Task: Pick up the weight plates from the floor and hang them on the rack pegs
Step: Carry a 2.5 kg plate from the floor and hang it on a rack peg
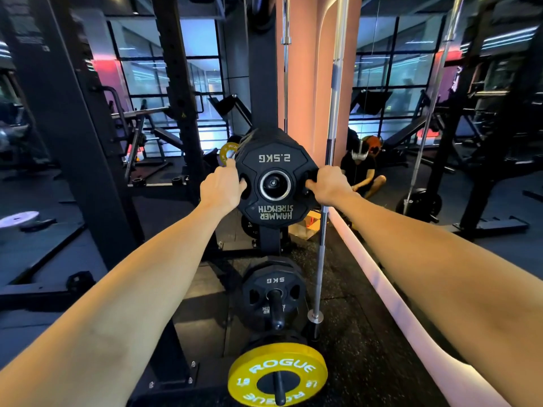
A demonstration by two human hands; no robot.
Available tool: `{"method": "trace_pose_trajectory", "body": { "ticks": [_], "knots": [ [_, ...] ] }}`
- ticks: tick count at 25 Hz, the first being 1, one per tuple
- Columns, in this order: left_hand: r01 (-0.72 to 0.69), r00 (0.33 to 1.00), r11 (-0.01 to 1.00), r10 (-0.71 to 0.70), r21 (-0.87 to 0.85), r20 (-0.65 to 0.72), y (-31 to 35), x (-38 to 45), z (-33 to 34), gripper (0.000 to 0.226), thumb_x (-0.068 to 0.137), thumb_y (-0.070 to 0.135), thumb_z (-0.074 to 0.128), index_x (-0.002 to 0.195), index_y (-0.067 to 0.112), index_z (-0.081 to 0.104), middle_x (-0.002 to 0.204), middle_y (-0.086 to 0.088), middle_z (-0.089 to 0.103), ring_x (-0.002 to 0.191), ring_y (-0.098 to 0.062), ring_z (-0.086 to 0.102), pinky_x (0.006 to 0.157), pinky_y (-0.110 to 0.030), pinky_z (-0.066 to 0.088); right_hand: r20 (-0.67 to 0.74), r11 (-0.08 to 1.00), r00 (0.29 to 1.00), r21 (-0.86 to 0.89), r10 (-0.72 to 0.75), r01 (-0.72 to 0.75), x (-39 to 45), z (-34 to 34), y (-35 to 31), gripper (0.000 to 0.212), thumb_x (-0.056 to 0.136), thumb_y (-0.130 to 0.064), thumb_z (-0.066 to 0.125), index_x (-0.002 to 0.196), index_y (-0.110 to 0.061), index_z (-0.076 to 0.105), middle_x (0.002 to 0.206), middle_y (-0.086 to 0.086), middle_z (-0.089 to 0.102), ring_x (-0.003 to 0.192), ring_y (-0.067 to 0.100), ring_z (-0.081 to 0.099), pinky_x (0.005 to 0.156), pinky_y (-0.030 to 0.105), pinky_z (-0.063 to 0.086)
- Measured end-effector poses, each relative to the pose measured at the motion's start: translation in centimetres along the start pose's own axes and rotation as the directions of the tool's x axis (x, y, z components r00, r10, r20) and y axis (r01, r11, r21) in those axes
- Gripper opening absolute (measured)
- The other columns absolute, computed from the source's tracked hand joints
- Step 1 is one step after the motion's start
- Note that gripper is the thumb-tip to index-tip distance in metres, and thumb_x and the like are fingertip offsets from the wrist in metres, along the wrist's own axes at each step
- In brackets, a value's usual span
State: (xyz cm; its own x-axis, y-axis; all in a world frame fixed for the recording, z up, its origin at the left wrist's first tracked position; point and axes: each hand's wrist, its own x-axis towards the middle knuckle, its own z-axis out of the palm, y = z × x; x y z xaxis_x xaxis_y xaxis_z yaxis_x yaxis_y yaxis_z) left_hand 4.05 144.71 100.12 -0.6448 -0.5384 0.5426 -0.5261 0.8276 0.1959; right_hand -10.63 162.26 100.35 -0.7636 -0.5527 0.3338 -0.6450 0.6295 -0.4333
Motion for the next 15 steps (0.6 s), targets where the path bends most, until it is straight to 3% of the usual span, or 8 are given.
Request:
{"method": "trace_pose_trajectory", "body": {
  "ticks": [5, 11, 15],
  "knots": [
    [0.023, 1.0, 1.0, -0.023, -0.019, -0.005, -0.3, 0.5, 0.8, 0.037, 0.098, 0.028, 0.051, 0.125, 0.005, 0.04, 0.068, -0.004, 0.043, 0.06, -0.029, 0.047, 0.048, -0.035, 0.033, -0.015, 0.999, 1.0, 0.029, -0.023, 0.023, 1.2, 0.9, 0.2, 0.022, 0.092, -0.025, 0.056, 0.092, -0.003, 0.056, 0.082, 0.011, 0.052, 0.073, 0.029, 0.052, 0.063, 0.032, 0.04],
    [0.052, 0.999, 0.997, -0.052, -0.065, 0.008, -0.4, 1.3, 1.6, 0.038, 0.096, 0.027, 0.054, 0.125, 0.01, 0.037, 0.086, -0.013, 0.053, 0.07, -0.034, 0.05, 0.057, -0.041, 0.04, -0.025, 0.994, 0.999, 0.102, 0.028, -0.025, 3.0, 1.6, 0.5, 0.02, 0.089, -0.025, 0.058, 0.098, -0.008, 0.054, 0.088, 0.01, 0.053, 0.08, 0.029, 0.054, 0.068, 0.036, 0.047],
    [0.048, 0.999, 0.996, -0.048, -0.079, 0.0, -0.3, 1.9, 2.0, 0.04, 0.095, 0.024, 0.055, 0.128, 0.009, 0.037, 0.07, -0.004, 0.04, 0.062, -0.029, 0.046, 0.053, -0.039, 0.038, -0.034, 0.995, 0.999, 0.093, 0.037, -0.034, 3.9, 2.0, 0.7, 0.019, 0.089, -0.026, 0.059, 0.098, -0.011, 0.052, 0.089, 0.009, 0.053, 0.081, 0.029, 0.053, 0.069, 0.036, 0.047]
  ]
}}
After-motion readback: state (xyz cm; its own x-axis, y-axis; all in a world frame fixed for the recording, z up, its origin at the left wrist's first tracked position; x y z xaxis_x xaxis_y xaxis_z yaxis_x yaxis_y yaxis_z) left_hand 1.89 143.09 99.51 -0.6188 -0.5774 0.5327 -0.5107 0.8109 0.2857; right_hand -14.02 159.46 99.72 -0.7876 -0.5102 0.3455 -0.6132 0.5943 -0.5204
